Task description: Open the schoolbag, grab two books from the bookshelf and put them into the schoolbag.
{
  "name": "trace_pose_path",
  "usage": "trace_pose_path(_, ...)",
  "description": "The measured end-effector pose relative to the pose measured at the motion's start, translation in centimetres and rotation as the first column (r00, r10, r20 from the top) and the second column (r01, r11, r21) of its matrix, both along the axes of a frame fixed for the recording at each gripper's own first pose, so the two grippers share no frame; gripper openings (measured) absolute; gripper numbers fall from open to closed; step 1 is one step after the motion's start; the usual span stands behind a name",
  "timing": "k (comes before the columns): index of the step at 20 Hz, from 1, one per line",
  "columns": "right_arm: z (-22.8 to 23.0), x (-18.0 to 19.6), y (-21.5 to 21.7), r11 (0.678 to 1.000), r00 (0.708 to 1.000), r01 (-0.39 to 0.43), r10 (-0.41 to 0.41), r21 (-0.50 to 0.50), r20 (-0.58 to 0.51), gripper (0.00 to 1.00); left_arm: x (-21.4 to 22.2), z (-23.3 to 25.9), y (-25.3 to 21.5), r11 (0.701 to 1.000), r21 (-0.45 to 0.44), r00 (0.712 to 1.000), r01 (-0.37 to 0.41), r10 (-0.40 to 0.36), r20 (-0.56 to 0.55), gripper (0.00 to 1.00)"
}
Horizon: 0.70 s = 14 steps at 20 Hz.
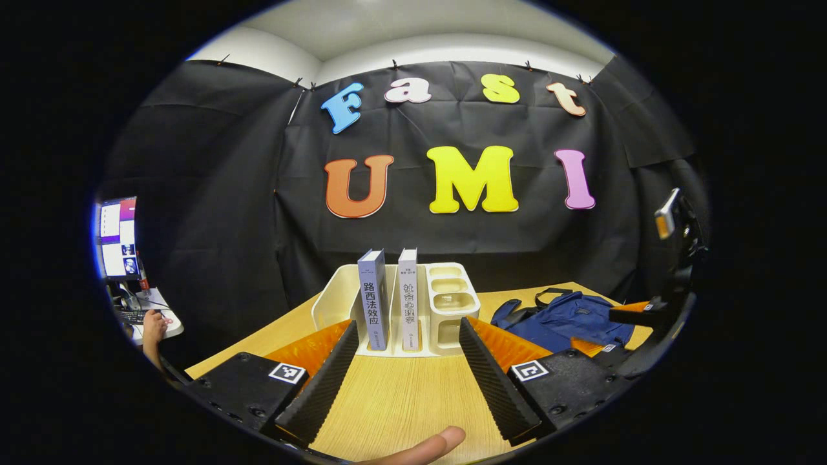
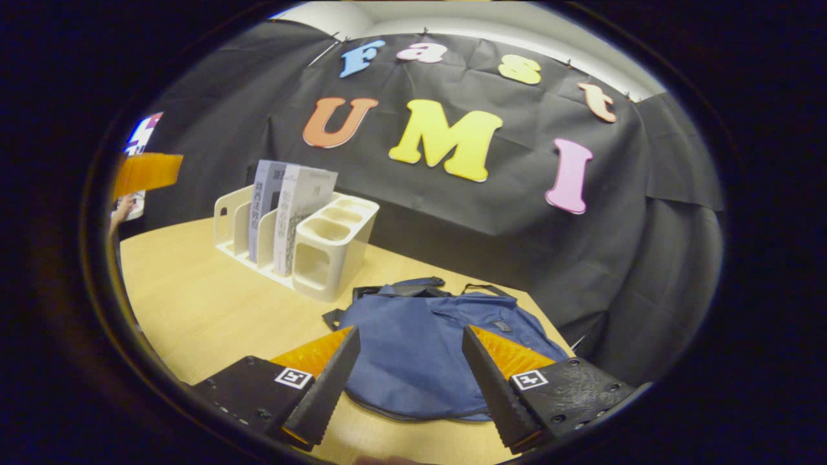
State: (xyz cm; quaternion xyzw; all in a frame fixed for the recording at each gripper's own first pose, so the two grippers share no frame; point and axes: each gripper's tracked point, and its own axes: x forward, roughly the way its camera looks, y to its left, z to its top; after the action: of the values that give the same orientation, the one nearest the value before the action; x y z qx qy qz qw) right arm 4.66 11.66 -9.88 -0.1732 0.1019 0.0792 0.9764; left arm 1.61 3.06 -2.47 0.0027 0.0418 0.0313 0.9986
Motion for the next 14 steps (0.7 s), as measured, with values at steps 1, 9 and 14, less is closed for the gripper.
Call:
trace_pose_path(1, -0.7, 0.5, 0.8, 1.000, 1.000, 0.004, -0.005, -0.013, -0.019, 0.93, 0.0, -0.1, 0.3, 1.000, -0.001, 1.000, -0.005, 0.005, -0.003, 0.99)
trace_pose_path(9, -7.6, 4.4, 5.2, 0.950, 0.986, -0.053, 0.001, -0.307, -0.170, 0.99, 0.4, -0.4, 2.7, 0.998, -0.016, 0.999, -0.054, 0.054, -0.009, 0.99)
trace_pose_path(14, -7.9, 5.7, 3.3, 0.900, 0.983, 0.034, -0.109, -0.434, -0.151, 0.93, 0.7, -0.9, 3.0, 0.998, -0.033, 0.998, -0.062, 0.061, -0.034, 0.99)
